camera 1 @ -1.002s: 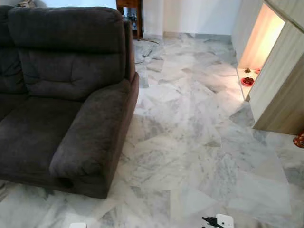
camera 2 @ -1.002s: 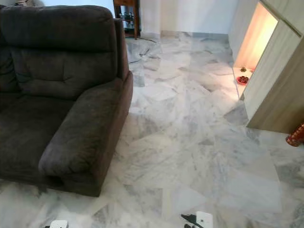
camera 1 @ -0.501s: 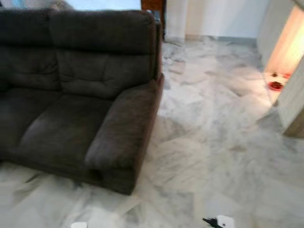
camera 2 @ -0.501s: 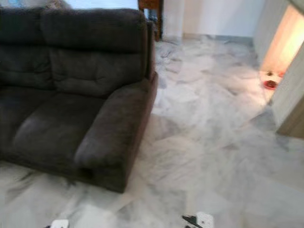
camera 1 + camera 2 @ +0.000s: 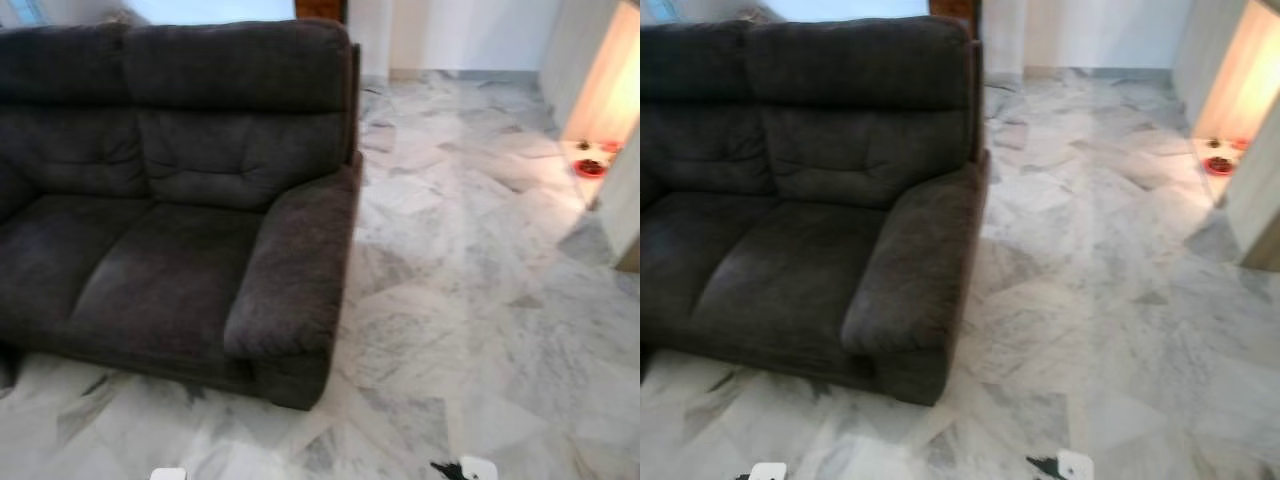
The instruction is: Move the pillow to the sofa from floor
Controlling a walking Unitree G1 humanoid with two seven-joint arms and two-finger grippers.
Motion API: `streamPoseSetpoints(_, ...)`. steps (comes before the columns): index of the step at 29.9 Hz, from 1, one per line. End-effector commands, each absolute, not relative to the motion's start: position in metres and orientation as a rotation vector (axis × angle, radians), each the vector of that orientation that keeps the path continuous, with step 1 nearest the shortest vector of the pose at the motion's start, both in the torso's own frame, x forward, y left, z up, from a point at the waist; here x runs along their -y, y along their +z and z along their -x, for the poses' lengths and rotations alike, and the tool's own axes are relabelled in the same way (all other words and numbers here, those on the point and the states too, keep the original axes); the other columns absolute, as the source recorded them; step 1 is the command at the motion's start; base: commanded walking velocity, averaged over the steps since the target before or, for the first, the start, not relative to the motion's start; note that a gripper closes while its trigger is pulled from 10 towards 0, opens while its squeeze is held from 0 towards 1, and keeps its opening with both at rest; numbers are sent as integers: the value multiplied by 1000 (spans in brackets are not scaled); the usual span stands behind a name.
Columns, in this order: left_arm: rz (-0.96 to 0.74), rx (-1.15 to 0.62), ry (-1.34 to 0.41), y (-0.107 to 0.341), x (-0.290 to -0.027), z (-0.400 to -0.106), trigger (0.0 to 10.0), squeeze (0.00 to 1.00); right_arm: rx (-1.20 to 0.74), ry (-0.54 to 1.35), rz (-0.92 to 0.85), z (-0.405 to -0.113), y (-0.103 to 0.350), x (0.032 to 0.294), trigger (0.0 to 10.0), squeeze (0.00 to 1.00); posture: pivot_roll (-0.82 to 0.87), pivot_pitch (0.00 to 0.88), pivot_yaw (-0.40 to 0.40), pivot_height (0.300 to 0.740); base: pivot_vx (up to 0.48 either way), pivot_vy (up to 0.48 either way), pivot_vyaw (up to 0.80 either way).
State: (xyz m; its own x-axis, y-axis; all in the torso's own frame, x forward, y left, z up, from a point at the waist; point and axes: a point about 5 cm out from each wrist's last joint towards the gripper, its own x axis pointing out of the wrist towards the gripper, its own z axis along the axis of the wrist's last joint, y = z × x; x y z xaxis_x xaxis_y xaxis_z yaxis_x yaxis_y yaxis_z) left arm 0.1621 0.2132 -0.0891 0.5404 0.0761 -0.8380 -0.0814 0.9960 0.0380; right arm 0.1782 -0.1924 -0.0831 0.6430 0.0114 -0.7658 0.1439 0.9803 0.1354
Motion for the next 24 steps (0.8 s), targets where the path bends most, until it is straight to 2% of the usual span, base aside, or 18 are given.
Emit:
streamPoseSetpoints(1,-7,-1008,114,-89,-222,-159,10000,0,-873,-45,-203,-180,-84,182,10000,0,-59,103,56,740,0,450,0)
streamPoseSetpoints(11,-10,-1008,111,-89,-222,-160,10000,0,-876,-26,-179,-180,-84,180,10000,0,-56,107,54,740,0,451,0)
streamPoseSetpoints(17,-13,-1010,108,-89,-222,-160,10000,0,-877,-22,-187,-180,-84,179,10000,0,-55,111,54,740,0,451,767)
streamPoseSetpoints(24,-9,-1009,110,-89,-221,-160,10000,0,-878,-39,-205,-179,-84,180,10000,0,-53,111,52,740,0,462,0)
